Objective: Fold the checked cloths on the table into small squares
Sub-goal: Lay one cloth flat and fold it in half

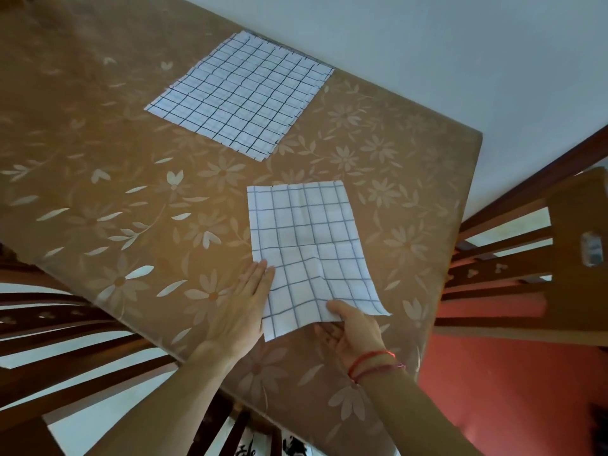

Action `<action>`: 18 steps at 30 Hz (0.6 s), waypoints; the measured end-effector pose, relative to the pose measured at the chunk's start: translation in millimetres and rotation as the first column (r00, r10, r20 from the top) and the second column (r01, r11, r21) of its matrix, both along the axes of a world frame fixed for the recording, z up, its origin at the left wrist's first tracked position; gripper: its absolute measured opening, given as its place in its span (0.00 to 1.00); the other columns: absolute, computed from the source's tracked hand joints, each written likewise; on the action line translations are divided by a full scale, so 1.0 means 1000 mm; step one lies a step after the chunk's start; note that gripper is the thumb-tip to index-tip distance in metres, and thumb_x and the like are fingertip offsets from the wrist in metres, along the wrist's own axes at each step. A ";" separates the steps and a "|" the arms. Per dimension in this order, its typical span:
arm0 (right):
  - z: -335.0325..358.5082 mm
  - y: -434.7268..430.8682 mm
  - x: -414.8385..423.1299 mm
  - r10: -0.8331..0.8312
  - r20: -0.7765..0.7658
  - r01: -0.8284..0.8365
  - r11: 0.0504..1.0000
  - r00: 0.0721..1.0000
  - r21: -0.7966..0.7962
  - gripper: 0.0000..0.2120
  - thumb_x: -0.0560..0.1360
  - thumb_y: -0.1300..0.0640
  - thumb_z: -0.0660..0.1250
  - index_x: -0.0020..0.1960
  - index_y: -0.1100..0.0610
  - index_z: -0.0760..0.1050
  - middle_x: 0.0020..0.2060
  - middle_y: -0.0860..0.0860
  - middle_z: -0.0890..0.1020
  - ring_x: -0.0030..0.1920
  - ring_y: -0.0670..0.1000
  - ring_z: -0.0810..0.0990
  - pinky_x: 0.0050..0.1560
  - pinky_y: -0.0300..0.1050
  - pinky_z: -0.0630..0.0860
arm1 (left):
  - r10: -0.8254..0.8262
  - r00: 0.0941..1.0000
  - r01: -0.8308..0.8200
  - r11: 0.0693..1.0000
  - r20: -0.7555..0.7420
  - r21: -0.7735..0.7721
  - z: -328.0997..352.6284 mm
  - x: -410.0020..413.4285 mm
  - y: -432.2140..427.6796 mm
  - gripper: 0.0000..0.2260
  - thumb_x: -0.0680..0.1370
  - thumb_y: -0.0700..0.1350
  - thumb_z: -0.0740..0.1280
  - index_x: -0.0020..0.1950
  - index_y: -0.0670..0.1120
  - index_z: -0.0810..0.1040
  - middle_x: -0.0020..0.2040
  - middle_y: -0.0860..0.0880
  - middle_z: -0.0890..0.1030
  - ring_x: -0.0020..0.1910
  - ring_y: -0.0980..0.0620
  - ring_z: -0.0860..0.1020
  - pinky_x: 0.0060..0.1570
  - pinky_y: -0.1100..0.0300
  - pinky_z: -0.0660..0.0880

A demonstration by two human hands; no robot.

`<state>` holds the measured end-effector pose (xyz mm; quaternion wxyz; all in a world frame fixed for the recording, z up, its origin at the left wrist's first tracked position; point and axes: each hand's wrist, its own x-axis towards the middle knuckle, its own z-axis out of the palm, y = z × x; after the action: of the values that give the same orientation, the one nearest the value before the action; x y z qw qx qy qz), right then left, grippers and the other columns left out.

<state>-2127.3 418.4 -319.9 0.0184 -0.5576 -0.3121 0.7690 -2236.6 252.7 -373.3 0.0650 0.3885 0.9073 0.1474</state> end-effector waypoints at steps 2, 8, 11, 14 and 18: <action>0.000 0.000 0.008 0.055 -0.019 -0.055 0.998 0.998 -0.035 0.14 0.70 0.67 0.71 0.54 0.68 0.75 0.46 0.68 0.82 0.36 0.60 0.82 0.35 0.49 0.79 | -0.019 1.000 0.019 1.000 0.013 -0.013 0.002 -0.004 -0.003 0.41 0.66 0.25 0.68 0.77 0.42 0.61 0.77 0.44 0.60 0.77 0.44 0.57 0.72 0.46 0.63; -0.016 0.013 0.036 0.386 -0.127 -0.341 0.898 0.914 0.278 0.22 0.55 0.69 0.76 0.40 0.79 0.69 0.36 0.64 0.73 0.36 0.62 0.71 0.34 0.50 0.73 | -0.024 0.993 0.022 1.000 0.115 0.018 0.007 -0.003 -0.016 0.36 0.73 0.26 0.58 0.79 0.47 0.56 0.79 0.49 0.53 0.78 0.51 0.50 0.76 0.53 0.49; -0.014 0.032 0.052 0.550 0.296 -0.624 0.673 0.781 0.397 0.27 0.54 0.60 0.80 0.51 0.66 0.78 0.50 0.60 0.83 0.49 0.59 0.81 0.50 0.54 0.80 | -0.070 0.993 0.067 0.997 0.092 0.026 0.006 0.002 -0.026 0.35 0.71 0.28 0.66 0.77 0.47 0.64 0.77 0.48 0.62 0.76 0.49 0.60 0.71 0.54 0.61; -0.006 0.046 0.078 0.714 0.651 -0.963 0.243 0.259 0.117 0.26 0.81 0.56 0.60 0.75 0.63 0.58 0.75 0.59 0.61 0.73 0.55 0.63 0.70 0.45 0.59 | -0.112 0.989 0.112 0.994 0.096 0.004 0.010 0.009 -0.036 0.36 0.67 0.28 0.71 0.73 0.48 0.70 0.74 0.48 0.68 0.72 0.47 0.68 0.63 0.54 0.71; -0.006 0.055 0.061 0.535 0.721 -0.897 0.306 0.439 0.319 0.20 0.83 0.61 0.55 0.74 0.66 0.61 0.63 0.61 0.72 0.65 0.55 0.70 0.60 0.40 0.68 | -0.129 0.986 0.133 0.990 0.103 -0.039 0.014 0.018 -0.048 0.39 0.63 0.30 0.75 0.72 0.47 0.72 0.73 0.47 0.70 0.70 0.47 0.72 0.61 0.57 0.66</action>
<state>-2066.8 473.3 -326.3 -0.2221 -0.4694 -0.7810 0.3469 -2218.8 204.2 -359.4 0.1288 0.4379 0.8785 0.1412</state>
